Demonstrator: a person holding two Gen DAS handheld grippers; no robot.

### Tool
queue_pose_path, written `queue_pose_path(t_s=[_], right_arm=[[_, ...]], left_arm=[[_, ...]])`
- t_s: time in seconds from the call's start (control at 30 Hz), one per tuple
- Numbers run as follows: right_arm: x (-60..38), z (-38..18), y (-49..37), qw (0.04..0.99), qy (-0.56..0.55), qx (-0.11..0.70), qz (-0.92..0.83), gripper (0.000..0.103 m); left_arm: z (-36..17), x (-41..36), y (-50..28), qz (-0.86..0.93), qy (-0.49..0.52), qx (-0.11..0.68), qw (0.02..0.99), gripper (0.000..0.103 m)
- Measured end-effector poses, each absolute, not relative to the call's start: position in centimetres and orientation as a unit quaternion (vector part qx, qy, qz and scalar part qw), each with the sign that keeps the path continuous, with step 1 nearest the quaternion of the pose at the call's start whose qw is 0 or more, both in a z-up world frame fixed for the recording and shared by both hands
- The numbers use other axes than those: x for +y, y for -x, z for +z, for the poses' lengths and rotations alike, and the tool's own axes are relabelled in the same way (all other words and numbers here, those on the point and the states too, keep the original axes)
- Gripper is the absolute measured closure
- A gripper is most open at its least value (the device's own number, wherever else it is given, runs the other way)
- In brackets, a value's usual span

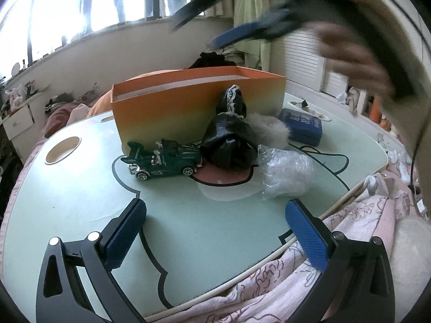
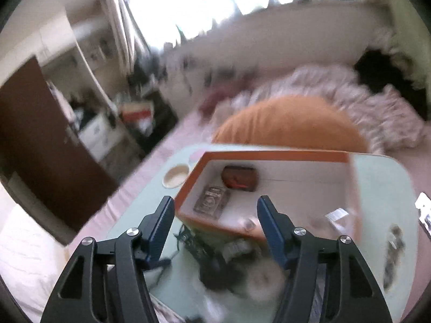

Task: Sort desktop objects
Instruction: 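Reach into the box and grasp the dark pouch with red clasp with the right gripper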

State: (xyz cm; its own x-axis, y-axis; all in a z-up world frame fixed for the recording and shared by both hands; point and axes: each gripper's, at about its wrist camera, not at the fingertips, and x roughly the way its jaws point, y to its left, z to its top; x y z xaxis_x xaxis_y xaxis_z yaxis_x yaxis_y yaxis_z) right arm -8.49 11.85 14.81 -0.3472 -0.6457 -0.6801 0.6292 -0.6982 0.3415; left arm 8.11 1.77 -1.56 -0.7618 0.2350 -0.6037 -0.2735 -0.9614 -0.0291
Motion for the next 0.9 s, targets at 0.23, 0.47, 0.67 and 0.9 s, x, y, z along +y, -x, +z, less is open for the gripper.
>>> queue_pose_path(t_s=[0.23, 0.47, 0.67, 0.9], right_arm=[[1.5, 8.9, 16.1, 0.295, -0.539, 0.02, -0.789, 0.039], [0.5, 4.7, 20.4, 0.246, -0.592, -0.007, -0.768, 0.041], [1.2, 5.2, 20.5, 0.253, -0.564, -0.026, -0.785, 0.095], [2.7, 5.6, 20.7, 0.274, -0.58, -0.061, -0.765, 0.045]], left_arm=[[-1.7, 1.6, -8.2, 0.939, 0.314, 0.03, 0.139, 0.0], [-1.6, 1.7, -8.0, 0.939, 0.314, 0.029, 0.139, 0.0], [-1.6, 1.7, -8.0, 0.939, 0.314, 0.03, 0.14, 0.0], [-1.6, 1.7, -8.0, 0.939, 0.314, 0.03, 0.14, 0.0]])
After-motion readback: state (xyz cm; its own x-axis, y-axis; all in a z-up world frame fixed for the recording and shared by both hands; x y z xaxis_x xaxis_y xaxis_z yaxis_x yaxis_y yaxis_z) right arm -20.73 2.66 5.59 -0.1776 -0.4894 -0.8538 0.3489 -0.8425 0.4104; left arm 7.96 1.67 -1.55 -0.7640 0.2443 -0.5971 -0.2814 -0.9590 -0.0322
